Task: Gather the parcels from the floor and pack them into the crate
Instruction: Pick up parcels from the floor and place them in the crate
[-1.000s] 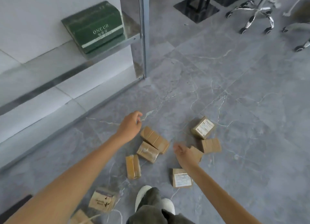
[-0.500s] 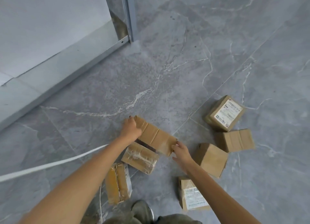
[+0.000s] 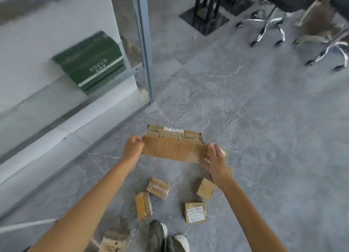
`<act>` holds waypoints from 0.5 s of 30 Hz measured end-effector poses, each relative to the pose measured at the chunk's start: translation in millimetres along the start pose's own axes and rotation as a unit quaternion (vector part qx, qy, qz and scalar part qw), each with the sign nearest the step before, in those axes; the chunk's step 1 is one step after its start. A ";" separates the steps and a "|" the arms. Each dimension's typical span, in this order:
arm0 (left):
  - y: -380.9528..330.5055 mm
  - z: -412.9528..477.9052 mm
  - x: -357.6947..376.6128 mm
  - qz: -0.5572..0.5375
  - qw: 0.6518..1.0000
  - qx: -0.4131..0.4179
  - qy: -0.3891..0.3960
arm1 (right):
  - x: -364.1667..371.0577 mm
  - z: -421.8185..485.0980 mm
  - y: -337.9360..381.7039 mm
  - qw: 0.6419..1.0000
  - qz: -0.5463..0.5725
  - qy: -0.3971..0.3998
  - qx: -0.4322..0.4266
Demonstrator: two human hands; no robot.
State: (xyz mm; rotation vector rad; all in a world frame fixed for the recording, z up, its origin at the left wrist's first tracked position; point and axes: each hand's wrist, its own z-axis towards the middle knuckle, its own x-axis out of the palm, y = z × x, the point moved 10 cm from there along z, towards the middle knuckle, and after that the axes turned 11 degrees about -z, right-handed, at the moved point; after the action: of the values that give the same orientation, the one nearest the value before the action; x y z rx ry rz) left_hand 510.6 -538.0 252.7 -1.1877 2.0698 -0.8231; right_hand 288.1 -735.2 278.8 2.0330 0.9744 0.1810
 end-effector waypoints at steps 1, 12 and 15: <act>-30.0 -20.5 -9.8 -0.047 0.999 -0.009 0.000 | -7.3 -17.7 34.8 1.000 -0.001 0.004 -0.017; -378.3 -283.8 -118.9 -0.142 0.974 0.164 0.061 | -73.3 -257.4 369.8 0.963 0.037 -0.054 -0.261; -411.0 -355.0 -142.9 -0.115 0.962 0.242 0.055 | -85.8 -312.2 389.3 0.951 0.047 -0.041 -0.302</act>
State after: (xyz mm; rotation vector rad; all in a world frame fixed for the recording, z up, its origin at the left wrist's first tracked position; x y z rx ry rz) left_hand 512.6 -501.8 813.1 -1.1301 1.6835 -1.4374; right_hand 311.6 -726.0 784.5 1.5051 0.6615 0.3920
